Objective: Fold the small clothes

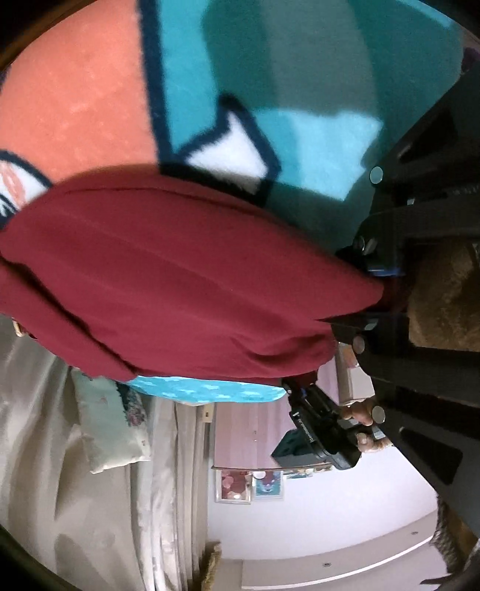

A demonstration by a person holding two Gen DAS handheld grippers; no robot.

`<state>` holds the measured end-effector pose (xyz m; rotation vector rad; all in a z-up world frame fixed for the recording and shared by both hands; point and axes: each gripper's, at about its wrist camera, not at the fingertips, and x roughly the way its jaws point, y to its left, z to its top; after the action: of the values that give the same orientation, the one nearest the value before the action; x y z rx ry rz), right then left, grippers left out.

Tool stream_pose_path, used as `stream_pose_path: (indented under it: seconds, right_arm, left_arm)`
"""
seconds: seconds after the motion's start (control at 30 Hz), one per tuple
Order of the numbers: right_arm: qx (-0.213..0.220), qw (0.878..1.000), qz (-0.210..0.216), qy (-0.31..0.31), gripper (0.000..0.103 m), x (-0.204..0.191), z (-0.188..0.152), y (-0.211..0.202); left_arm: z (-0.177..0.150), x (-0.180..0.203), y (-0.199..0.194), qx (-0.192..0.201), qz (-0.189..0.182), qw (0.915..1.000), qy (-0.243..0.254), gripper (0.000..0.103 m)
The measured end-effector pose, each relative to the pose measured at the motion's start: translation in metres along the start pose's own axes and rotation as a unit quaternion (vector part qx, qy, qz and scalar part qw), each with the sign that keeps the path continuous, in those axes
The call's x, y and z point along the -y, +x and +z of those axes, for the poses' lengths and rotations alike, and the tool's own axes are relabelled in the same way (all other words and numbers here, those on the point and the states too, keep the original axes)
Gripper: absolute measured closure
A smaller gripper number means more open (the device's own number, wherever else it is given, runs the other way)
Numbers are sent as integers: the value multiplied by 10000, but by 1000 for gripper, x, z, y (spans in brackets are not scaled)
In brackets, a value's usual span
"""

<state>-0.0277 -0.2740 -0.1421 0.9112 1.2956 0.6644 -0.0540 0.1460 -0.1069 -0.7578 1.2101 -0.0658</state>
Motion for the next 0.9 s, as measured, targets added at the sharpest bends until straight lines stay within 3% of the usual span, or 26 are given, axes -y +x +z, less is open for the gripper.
stream_pose_path:
  seconds: [0.3, 0.33, 0.4, 0.5, 0.63, 0.73, 0.8, 0.83, 0.9]
  right_arm:
    - [29, 9999, -2, -167, 92, -15, -6, -6]
    - [26, 9998, -7, -185, 92, -15, -6, -7]
    - [-1, 9998, -4, -193, 92, -13, -6, -7]
    - [-46, 9998, -40, -201, 92, -15, -4, 0]
    - [-118, 9997, -19, -196, 92, -14, -3, 5]
    - [-150, 9997, -28, -203, 92, -16, -2, 9]
    - [-169, 9996, -5, -230, 92, -17, 0, 10]
    - [-174, 9995, 1, -249, 92, -17, 0, 11]
    - [-190, 9992, 16, -345, 92, -20, 1, 10]
  left_arm:
    - [-14, -2, -21, 443, 71, 9990, 75, 90]
    - [-16, -6, -23, 466, 46, 9989, 4, 84]
    - [-19, -14, -26, 521, -53, 9983, -266, 46]
    - [-24, -21, -21, 500, -229, 9972, -506, 40]
    - [-31, -13, -12, 465, -9, 9987, -226, 36]
    - [-35, -3, -9, 465, 171, 9987, -147, 36]
    - [-35, 0, -8, 457, 544, 9974, -153, 60]
    - [-35, -1, -9, 440, 737, 9962, -163, 66]
    - [-35, -9, -13, 438, 665, 9964, -286, 87]
